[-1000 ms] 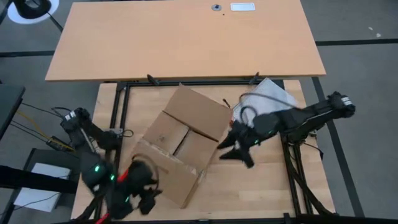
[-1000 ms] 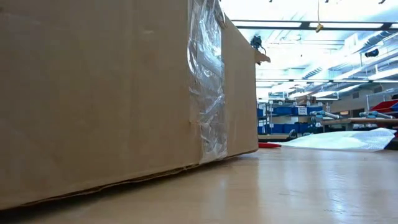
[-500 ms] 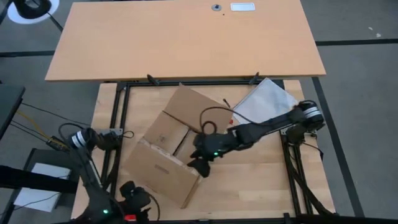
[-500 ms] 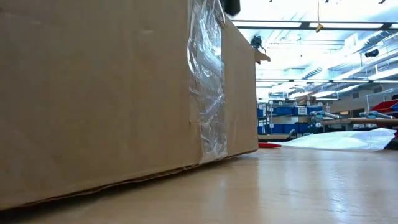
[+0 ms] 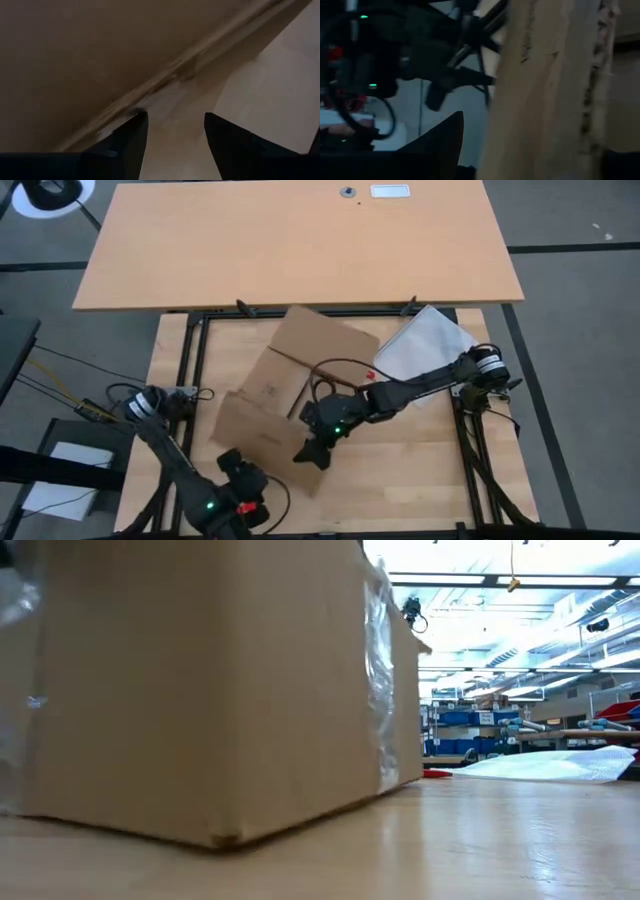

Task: Unpack boxes
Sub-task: Open the cardboard box using the red cutter

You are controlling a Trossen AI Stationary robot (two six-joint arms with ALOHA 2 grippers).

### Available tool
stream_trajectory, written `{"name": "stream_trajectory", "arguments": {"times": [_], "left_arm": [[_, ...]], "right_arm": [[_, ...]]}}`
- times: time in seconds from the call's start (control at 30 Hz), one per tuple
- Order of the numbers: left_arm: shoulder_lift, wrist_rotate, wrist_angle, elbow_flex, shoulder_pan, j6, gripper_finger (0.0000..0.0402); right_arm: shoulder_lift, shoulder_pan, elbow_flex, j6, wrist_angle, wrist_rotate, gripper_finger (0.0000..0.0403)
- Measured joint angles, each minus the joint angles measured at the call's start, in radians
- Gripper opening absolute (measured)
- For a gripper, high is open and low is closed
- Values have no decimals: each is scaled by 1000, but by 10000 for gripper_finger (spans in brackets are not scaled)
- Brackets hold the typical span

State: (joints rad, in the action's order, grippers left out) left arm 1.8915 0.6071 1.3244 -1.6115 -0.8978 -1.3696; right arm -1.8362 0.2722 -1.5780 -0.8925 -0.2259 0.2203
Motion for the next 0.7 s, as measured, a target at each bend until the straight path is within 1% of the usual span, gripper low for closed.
{"name": "stream_trajectory", "arguments": {"times": [0.13, 0.33, 0.4, 0.47, 0.53, 0.6, 0.7], "left_arm": [[0, 32, -32, 0, 47, 94, 209], [-22, 22, -41, 0, 73, 194, 209], [-51, -12, -53, 0, 70, 244, 209], [-95, -76, -104, 0, 59, 327, 207], [-145, -134, -158, -2, 43, 363, 204], [-198, -181, -202, -2, 22, 373, 199], [-273, -195, -243, -2, -7, 338, 193]], "right_arm": [[43, 19, 0, 3, 83, 2, 210], [68, 58, 0, 58, 106, -73, 208], [69, 67, 0, 64, 109, -80, 208], [69, 73, 0, 67, 100, -96, 208], [69, 82, 0, 86, 99, -117, 206], [70, 89, 0, 106, 109, -139, 203], [70, 100, 0, 129, 117, -161, 198]]}}
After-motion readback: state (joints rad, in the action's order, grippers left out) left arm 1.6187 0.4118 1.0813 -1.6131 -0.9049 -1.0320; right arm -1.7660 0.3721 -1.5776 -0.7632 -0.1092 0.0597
